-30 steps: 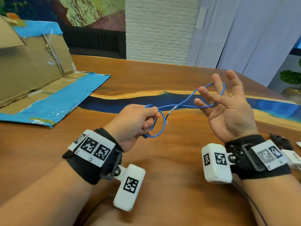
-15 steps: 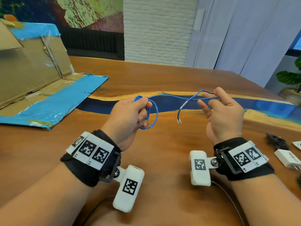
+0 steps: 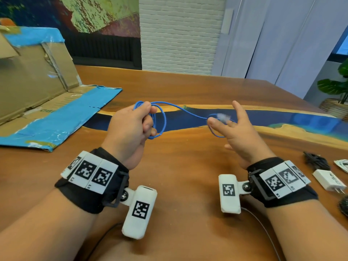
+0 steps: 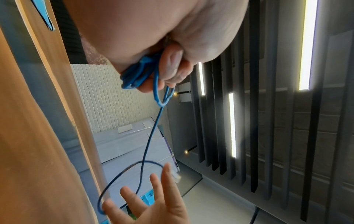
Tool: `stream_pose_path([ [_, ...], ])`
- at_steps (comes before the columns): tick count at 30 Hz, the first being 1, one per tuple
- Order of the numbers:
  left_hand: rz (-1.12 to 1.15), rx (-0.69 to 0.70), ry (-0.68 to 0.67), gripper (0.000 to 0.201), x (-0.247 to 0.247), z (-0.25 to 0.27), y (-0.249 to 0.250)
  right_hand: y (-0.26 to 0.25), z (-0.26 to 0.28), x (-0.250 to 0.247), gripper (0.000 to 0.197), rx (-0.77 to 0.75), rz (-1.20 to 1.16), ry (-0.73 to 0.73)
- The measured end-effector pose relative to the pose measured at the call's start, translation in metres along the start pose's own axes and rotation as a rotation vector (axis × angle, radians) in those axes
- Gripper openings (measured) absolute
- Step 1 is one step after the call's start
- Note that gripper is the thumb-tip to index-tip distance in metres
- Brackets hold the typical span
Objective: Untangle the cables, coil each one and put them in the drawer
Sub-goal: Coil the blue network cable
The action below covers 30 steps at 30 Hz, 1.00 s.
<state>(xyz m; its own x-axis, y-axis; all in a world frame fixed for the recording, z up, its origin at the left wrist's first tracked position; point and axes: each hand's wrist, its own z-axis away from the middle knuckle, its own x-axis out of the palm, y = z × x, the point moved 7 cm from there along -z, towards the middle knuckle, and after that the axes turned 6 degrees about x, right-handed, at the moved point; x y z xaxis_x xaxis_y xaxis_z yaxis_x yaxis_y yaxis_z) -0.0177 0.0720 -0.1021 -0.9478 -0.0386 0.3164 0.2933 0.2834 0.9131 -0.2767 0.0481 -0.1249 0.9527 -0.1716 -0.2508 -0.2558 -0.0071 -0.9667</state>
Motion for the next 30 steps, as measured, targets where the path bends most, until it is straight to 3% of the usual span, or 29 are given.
stream_pose_path([
  [2, 0.017, 0.015, 0.034, 0.029, -0.007, -0.005, 0.002, 0.003, -0.001, -0.002, 0.131, 0.036, 0.016, -0.003],
  [4, 0.017, 0.016, 0.058, 0.03, -0.014, -0.01, 0.003, 0.003, -0.002, -0.004, 0.127, 0.059, 0.05, 0.002],
  [6, -0.009, -0.005, 0.055, 0.029, -0.018, -0.012, 0.001, 0.001, 0.002, -0.005, 0.102, 0.079, 0.092, -0.011],
  [8, -0.058, -0.029, 0.012, 0.027, -0.014, -0.01, -0.003, -0.003, 0.002, -0.005, 0.061, -0.005, 0.138, 0.006],
  [11, -0.156, -0.041, -0.105, 0.022, 0.002, -0.001, -0.012, -0.016, 0.009, 0.005, 0.019, -0.18, -0.051, -0.01],
  [15, -0.216, -0.044, -0.25, 0.021, 0.023, 0.014, -0.019, -0.034, 0.029, 0.033, 0.023, -0.295, -0.272, -0.156],
  [19, -0.198, -0.08, -0.364, 0.022, 0.033, 0.022, -0.019, -0.035, 0.038, 0.052, 0.058, -0.311, -0.016, -0.22],
  [21, -0.177, -0.101, -0.386, 0.024, 0.034, 0.023, -0.017, -0.036, 0.037, 0.051, 0.063, -0.304, 0.099, -0.182],
  [26, -0.043, -0.221, -0.388, 0.048, 0.034, 0.025, -0.016, -0.041, 0.042, 0.055, 0.034, -0.352, 0.321, -0.247],
  [30, 0.072, -0.293, -0.508, 0.045, 0.038, 0.029, -0.016, -0.044, 0.053, 0.068, 0.027, -0.401, 0.14, -0.46],
])
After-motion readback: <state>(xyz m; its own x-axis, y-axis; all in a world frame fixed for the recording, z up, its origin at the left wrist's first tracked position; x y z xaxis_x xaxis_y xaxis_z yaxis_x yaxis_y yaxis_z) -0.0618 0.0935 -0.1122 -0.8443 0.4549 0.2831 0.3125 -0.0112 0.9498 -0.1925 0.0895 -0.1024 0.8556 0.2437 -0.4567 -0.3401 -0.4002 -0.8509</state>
